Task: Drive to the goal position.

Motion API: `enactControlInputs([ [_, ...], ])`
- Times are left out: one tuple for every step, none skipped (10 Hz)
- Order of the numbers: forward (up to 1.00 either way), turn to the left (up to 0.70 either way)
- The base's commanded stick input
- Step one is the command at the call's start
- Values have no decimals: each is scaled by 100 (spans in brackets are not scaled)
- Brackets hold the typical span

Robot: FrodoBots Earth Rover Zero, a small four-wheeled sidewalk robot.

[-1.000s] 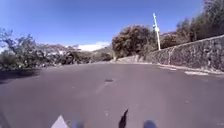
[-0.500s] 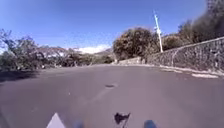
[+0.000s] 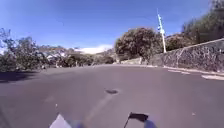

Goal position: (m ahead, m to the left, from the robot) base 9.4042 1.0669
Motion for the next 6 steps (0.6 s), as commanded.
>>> enactControlInputs([
  [85, 0],
  [85, 0],
  [85, 0],
  [85, 0],
  [85, 0],
  [85, 0],
])
